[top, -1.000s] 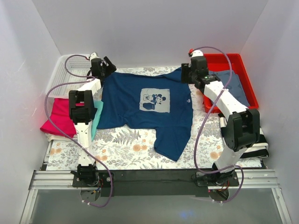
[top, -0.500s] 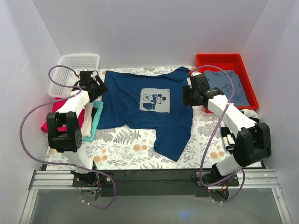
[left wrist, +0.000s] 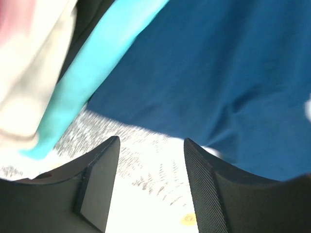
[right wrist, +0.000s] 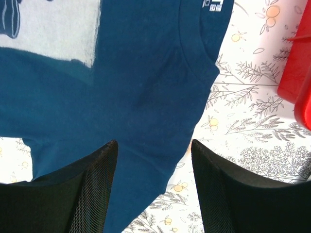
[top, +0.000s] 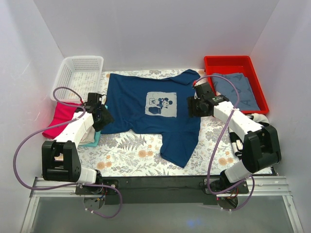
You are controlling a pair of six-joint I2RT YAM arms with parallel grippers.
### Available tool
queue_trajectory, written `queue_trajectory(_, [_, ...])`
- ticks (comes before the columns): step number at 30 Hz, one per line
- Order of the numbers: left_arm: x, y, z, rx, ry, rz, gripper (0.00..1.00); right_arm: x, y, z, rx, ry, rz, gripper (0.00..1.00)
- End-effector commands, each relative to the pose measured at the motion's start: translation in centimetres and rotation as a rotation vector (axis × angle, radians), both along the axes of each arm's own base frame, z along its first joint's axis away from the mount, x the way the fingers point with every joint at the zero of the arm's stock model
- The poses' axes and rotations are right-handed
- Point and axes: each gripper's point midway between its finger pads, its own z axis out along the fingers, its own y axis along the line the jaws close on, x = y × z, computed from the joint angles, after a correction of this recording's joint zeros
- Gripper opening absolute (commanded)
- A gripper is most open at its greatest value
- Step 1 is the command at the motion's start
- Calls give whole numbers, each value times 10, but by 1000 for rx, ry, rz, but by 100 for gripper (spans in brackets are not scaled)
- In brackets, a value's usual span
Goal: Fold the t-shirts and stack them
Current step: Grap the side of the flattened tshirt closest away from the robot with both arms
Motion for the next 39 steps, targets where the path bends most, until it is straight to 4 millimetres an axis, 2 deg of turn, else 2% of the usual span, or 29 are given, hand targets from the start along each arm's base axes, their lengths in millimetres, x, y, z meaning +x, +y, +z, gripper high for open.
queue_trajectory(1, [-19,11,0,25,23,87,53,-6,5,-3,18,17,11,67])
queue_trajectory(7, [-37,16,-21,39,95,154,50,-7,5,-3,11,21,15,67])
queue_trajectory(10, [-39,19,-28,45,95,179,49,-7,4,-4,5,22,22,67])
queue_trajectory(15, [-29,19,-37,35,65,217,47,-10,4,-5,4,31,35,66])
queue_trajectory(20, [-13,22,-36,43,22,240,46,-10,4,-8,-2,40,35,66])
queue_trajectory(29, [-22,31,-50,88,55,287,45,-10,4,-11,-6,53,38,66])
queue_trajectory(33, [-26,36,-59,112,71,307,41,-16,3,-15,-7,71,45,65])
queue_trajectory(39, [-22,42,-75,144,95,312,36,-35,0,-19,3,94,72,65])
